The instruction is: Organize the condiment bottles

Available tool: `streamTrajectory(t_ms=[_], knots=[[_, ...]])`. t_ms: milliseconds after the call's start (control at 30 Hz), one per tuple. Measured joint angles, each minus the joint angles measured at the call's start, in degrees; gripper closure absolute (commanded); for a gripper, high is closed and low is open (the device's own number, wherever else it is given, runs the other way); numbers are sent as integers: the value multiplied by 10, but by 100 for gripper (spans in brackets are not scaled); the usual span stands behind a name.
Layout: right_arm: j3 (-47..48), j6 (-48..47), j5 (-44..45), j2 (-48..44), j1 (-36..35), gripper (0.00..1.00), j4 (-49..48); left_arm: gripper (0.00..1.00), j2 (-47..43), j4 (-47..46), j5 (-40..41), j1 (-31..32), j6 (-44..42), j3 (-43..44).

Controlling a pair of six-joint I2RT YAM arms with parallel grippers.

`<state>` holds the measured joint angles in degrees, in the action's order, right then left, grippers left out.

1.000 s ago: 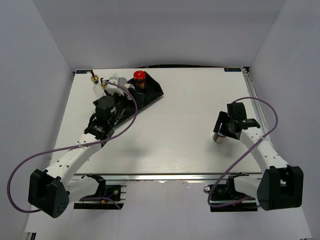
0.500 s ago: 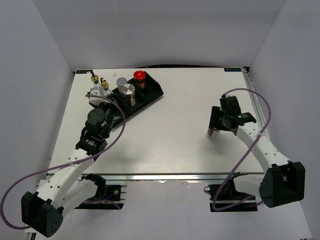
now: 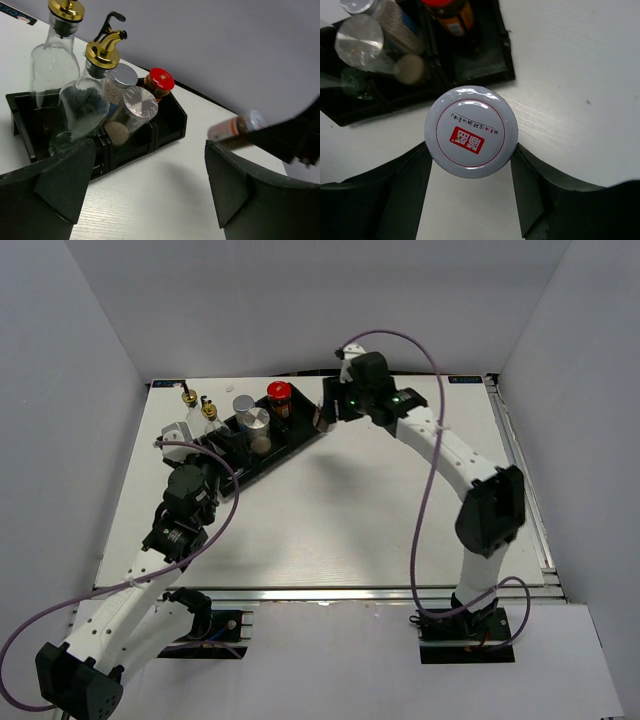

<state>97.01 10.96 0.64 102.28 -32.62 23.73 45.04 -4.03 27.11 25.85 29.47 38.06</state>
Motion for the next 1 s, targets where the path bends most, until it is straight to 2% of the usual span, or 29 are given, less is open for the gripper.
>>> streamTrajectory(t_ms=[167,333,567,733,1000], knots=[[142,-21,-20,146,-32,95,-27,2,-7,10,19,0,2,-1],[233,-42,-18,258,-44,96,-41,2,-7,18,30,0,1,-1],[233,-74,26,314,-48,95,-108,2,-16,19,34,0,-2,-2],[233,-84,48,338,-49,90,-173,2,-19,19,33,0,-6,-3],[237,-85,55,360,-50,90,-238,2,-16,19,33,0,-10,-9]])
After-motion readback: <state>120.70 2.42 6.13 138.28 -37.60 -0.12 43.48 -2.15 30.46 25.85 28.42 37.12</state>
